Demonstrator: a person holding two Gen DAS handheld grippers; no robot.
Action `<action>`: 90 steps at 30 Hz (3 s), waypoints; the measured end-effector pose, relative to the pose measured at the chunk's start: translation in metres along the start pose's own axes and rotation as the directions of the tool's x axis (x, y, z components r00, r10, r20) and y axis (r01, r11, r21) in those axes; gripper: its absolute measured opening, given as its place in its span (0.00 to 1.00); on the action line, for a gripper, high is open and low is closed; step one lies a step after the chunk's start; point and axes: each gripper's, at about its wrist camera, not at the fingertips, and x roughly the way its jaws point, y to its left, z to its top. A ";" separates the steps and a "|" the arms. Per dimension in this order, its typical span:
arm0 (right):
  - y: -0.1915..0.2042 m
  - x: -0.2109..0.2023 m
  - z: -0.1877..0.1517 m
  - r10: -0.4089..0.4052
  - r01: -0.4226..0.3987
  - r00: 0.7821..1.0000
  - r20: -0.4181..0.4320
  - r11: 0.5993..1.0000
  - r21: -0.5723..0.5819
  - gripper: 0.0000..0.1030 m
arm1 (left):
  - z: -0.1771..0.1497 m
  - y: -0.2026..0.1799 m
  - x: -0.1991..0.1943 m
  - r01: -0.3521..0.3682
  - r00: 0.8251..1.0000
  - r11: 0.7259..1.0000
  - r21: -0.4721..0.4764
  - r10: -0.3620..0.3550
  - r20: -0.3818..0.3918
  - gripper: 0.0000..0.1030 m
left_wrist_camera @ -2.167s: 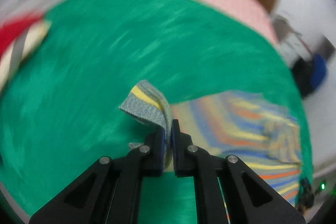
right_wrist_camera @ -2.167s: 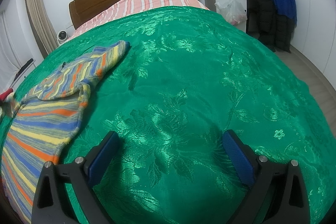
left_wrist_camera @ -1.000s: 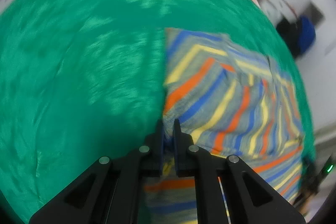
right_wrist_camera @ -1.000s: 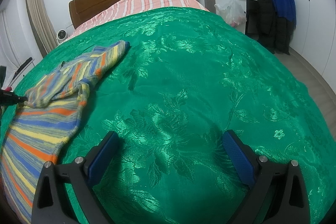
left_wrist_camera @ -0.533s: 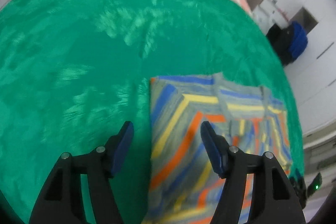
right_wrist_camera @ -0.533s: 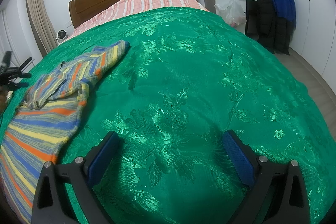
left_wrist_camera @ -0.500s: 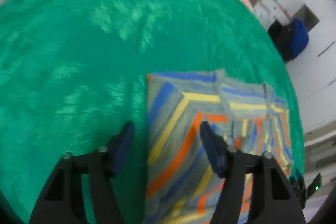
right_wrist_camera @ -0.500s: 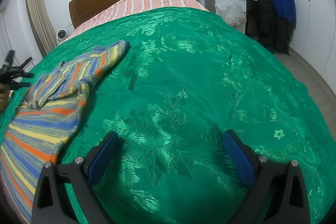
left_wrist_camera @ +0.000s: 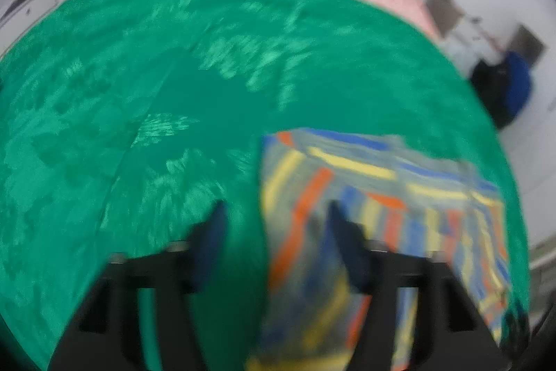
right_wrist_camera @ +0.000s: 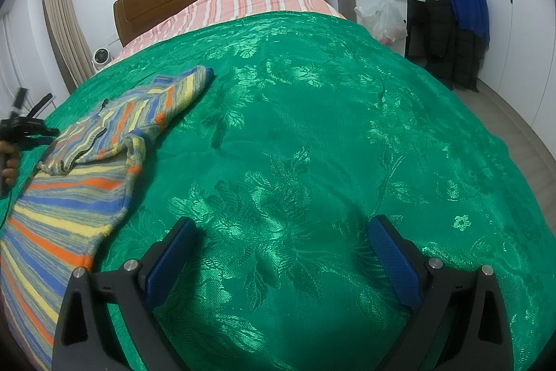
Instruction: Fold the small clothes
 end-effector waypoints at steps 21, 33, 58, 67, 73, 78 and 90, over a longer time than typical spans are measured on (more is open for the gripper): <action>0.005 0.002 0.000 -0.027 0.026 1.000 -0.008 1.000 -0.015 0.96 | -0.101 -0.142 0.003 -0.011 0.993 0.917 0.399 0.057 -0.104 0.82; 0.003 0.001 -0.002 -0.030 0.029 1.000 -0.005 0.999 -0.016 0.96 | -0.126 -0.144 -0.008 -0.013 0.996 0.903 0.429 0.048 -0.070 1.00; 0.060 -0.131 -0.066 0.349 -0.396 0.899 -0.266 0.906 -0.151 0.96 | -0.289 0.026 -0.176 0.114 0.969 0.980 0.164 -0.074 -0.234 0.89; 0.066 -0.124 -0.131 0.420 -0.456 0.814 -0.401 0.890 0.005 0.67 | -0.295 0.028 -0.170 0.180 0.942 0.977 0.113 -0.138 -0.304 0.58; 0.086 -0.107 -0.128 0.392 -0.463 0.787 -0.476 0.886 -0.037 0.21 | -0.306 0.013 -0.161 0.177 0.927 0.967 0.184 -0.101 -0.361 0.42; 0.097 -0.107 -0.131 0.345 -0.436 0.787 -0.512 0.897 -0.066 0.06 | -0.307 0.020 -0.167 0.212 0.908 0.969 0.127 -0.147 -0.393 0.04; 0.083 -0.156 -0.109 0.368 -0.433 0.823 -0.433 0.900 -0.056 0.05 | -0.296 0.043 -0.218 0.278 0.918 0.960 -0.017 -0.271 -0.291 0.02</action>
